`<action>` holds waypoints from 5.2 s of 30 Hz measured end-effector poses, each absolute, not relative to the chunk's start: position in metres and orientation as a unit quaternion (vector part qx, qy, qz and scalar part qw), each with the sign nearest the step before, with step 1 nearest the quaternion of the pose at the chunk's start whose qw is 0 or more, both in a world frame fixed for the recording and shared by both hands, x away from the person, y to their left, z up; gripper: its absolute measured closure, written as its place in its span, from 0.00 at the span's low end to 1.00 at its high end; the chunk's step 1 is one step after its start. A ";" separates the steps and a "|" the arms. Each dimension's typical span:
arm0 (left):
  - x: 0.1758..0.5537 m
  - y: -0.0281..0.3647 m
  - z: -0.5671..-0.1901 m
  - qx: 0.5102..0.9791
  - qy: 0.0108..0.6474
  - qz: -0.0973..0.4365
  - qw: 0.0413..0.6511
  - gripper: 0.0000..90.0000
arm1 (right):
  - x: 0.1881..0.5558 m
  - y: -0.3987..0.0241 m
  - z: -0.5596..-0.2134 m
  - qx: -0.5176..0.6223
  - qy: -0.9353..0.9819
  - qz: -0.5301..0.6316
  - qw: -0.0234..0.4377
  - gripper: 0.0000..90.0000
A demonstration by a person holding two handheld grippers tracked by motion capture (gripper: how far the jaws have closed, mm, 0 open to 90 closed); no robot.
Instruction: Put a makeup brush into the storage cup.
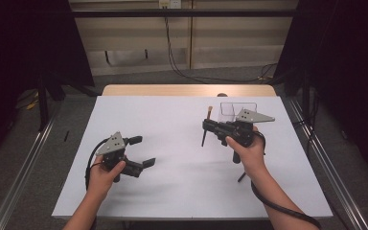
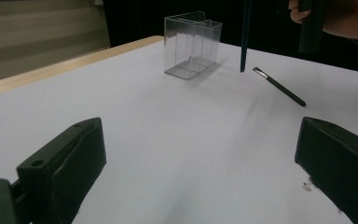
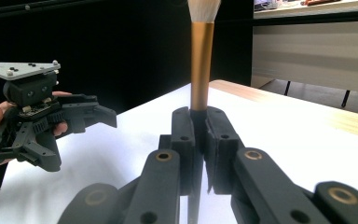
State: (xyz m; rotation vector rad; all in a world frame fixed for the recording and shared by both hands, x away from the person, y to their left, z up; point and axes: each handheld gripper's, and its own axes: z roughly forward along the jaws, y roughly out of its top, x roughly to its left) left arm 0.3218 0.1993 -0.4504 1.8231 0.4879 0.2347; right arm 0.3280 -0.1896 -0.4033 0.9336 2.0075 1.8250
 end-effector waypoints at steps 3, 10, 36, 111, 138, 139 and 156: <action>0.321 0.203 -0.452 0.780 0.211 0.103 0.579 0.02 | 0.328 -0.191 -0.403 0.322 0.693 0.631 0.137 0.93; 0.318 0.207 -0.452 0.781 0.212 0.106 0.577 0.02 | 0.329 -0.191 -0.402 0.322 0.693 0.631 0.137 0.93; 0.307 0.234 -0.453 0.780 0.230 0.124 0.568 0.02 | 0.334 -0.194 -0.398 0.325 0.690 0.631 0.141 0.93; 0.290 0.261 -0.461 0.778 0.243 0.140 0.562 0.03 | 0.388 -0.253 -0.361 0.366 0.679 0.598 0.218 0.93; 0.289 0.260 -0.461 0.782 0.237 0.140 0.560 0.03 | 0.404 -0.256 -0.360 0.385 0.673 0.585 0.240 0.93; 0.289 0.260 -0.460 0.782 0.237 0.140 0.560 0.03 | 0.404 -0.256 -0.360 0.386 0.673 0.584 0.239 0.93; 0.289 0.259 -0.460 0.782 0.234 0.140 0.561 0.03 | 0.409 -0.255 -0.373 0.398 0.675 0.568 0.250 0.93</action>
